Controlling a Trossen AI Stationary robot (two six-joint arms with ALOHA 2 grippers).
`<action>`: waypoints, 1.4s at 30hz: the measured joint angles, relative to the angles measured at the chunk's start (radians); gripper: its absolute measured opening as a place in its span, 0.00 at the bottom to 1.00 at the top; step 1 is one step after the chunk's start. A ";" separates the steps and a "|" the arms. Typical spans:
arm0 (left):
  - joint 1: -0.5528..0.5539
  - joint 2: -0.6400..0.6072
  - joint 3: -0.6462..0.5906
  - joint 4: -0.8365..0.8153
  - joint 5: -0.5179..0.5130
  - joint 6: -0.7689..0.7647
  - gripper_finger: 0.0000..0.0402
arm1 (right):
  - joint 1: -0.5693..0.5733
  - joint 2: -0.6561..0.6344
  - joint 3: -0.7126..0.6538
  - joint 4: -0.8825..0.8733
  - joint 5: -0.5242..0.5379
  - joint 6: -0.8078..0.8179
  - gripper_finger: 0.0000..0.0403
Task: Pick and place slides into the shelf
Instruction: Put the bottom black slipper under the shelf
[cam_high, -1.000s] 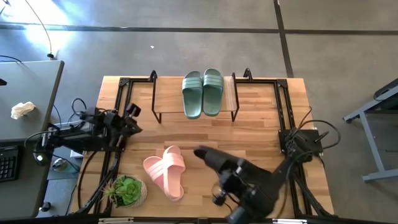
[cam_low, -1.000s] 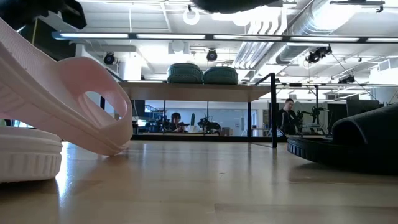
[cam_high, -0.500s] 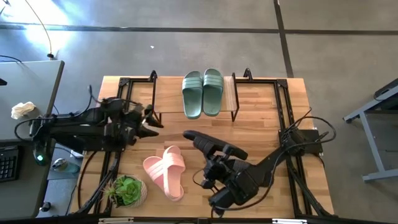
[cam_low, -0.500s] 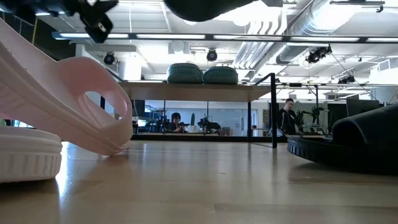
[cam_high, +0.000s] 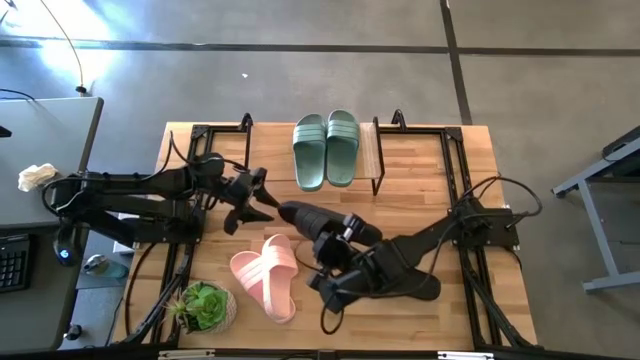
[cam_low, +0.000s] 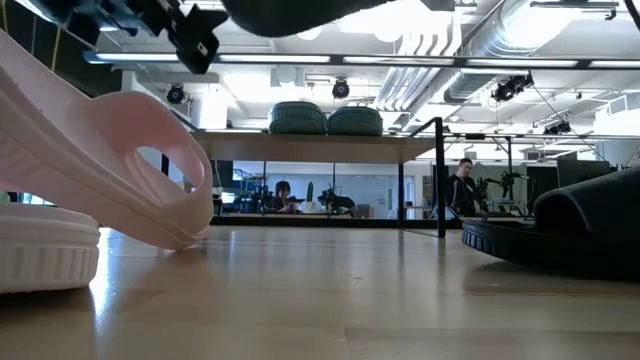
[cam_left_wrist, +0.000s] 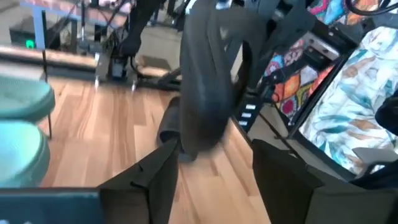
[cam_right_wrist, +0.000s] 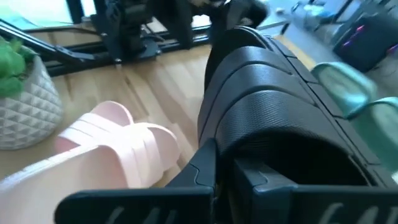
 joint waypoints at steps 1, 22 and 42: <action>0.000 0.000 0.000 0.001 0.000 0.001 0.44 | -0.007 0.000 0.000 0.020 -0.010 -0.015 0.00; 0.001 0.005 0.000 0.037 -0.107 -0.049 0.16 | -0.072 0.000 -0.001 0.172 -0.084 -0.144 0.00; 0.001 0.005 -0.002 0.029 -0.121 -0.111 0.07 | -0.020 -0.001 -0.001 0.026 -0.120 -0.114 0.24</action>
